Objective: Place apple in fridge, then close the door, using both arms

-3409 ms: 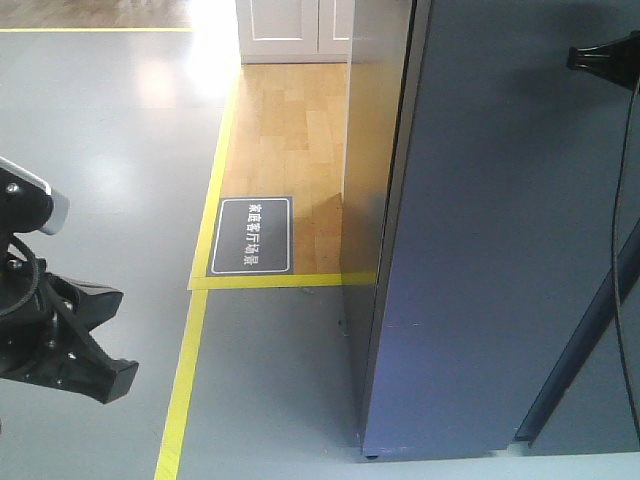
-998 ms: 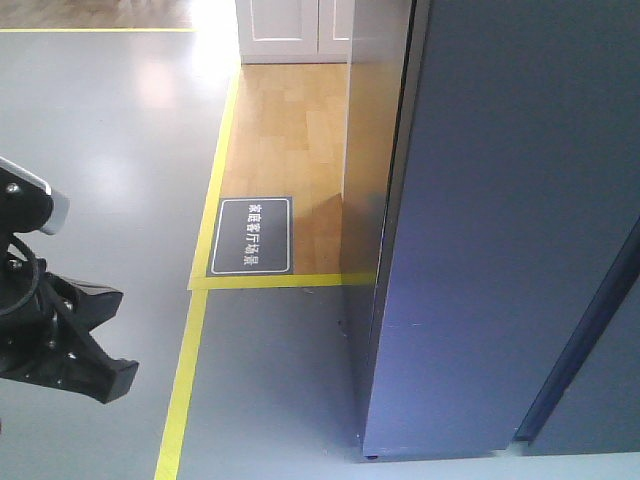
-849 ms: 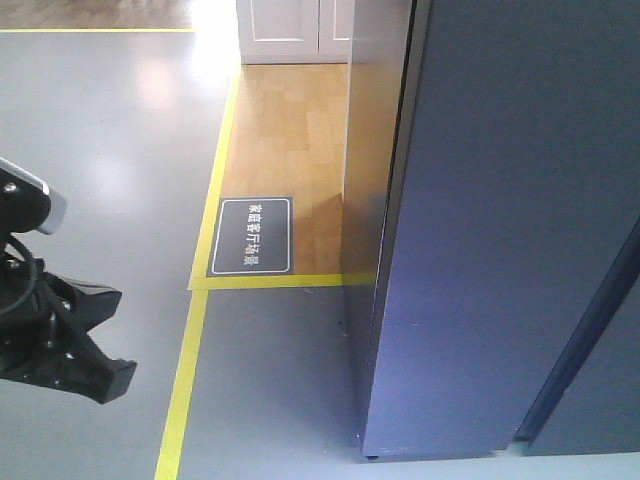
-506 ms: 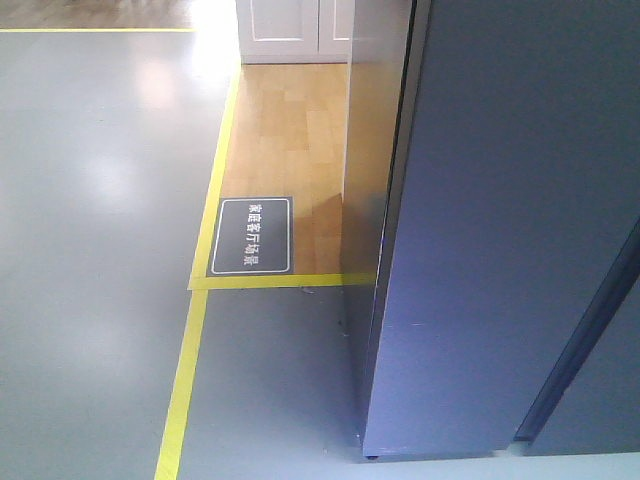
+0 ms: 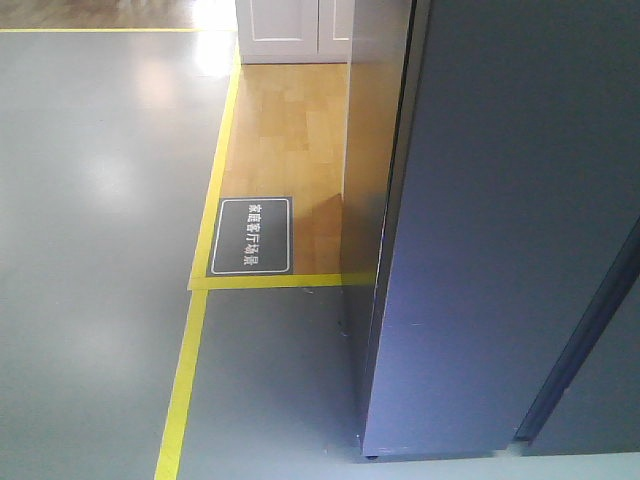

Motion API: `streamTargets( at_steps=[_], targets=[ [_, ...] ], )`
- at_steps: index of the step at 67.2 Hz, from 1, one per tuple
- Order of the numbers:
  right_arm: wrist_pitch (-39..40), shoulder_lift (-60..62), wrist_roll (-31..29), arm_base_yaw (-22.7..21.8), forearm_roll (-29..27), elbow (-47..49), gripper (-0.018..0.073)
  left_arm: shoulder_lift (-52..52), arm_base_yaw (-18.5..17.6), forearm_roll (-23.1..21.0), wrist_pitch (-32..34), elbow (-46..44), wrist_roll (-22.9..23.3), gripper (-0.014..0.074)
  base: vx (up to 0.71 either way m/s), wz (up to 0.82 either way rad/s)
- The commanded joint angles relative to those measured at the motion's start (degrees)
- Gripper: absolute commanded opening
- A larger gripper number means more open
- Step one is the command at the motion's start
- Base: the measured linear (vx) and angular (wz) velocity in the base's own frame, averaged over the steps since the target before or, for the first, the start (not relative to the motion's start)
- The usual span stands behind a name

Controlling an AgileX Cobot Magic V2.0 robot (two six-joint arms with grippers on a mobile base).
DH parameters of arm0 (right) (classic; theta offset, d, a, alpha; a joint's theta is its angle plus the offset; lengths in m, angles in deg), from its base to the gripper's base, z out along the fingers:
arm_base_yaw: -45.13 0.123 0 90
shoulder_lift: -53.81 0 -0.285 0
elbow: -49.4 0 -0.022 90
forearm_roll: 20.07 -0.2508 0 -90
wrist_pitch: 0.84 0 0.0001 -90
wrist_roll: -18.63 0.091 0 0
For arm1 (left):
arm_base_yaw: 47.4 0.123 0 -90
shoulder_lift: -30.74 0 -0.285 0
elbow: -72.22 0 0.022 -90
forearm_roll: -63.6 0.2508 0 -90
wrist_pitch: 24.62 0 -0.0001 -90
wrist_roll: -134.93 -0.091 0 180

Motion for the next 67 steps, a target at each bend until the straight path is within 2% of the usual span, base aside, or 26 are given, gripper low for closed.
streamTargets(
  at_steps=[1,9,17,25,31,33,37,43,67],
  targets=[
    [3.4,-0.3,-0.4,0.1,0.0,1.4,-0.0003,-2.6,0.2,0.7,6.4,1.4,0.3,-0.0006,0.00,0.00],
    [3.4,-0.3,-0.4,0.1,0.0,1.4,-0.0003,-6.5,0.4,0.3,12.6,7.0,-0.1,-0.0006,0.00,0.00],
    [3.4,-0.3,-0.4,0.1,0.0,1.4,-0.0003,-8.8,2.7,-0.6,19.0,12.6,-0.7,-0.0006,0.00,0.00],
    [3.4,-0.3,-0.4,0.1,0.0,1.4,-0.0003,-11.3,6.5,-4.8,23.8,16.6,-1.2,-0.0006,0.00,0.00],
    [3.4,-0.3,-0.4,0.1,0.0,1.4,-0.0003,-13.2,8.6,-10.8,27.6,19.9,-3.8,-0.0006,0.00,0.00],
    [3.4,-0.3,-0.4,0.1,0.0,1.4,-0.0003,-13.2,9.3,-13.9,26.4,20.0,-5.4,-0.0006,0.00,0.00],
    [3.4,-0.3,-0.4,0.1,0.0,1.4,-0.0003,-13.2,10.1,-17.1,24.7,19.6,-10.1,-0.0006,0.00,0.00],
    [3.4,-0.3,-0.4,0.1,0.0,1.4,-0.0003,-13.2,10.3,-18.1,24.3,19.8,-14.3,-0.0006,0.00,0.00],
    [3.4,-0.3,-0.4,0.1,0.0,1.4,-0.0003,-13.2,10.3,-17.3,23.5,19.8,-14.6,-0.0006,0.00,0.00]
  ],
)
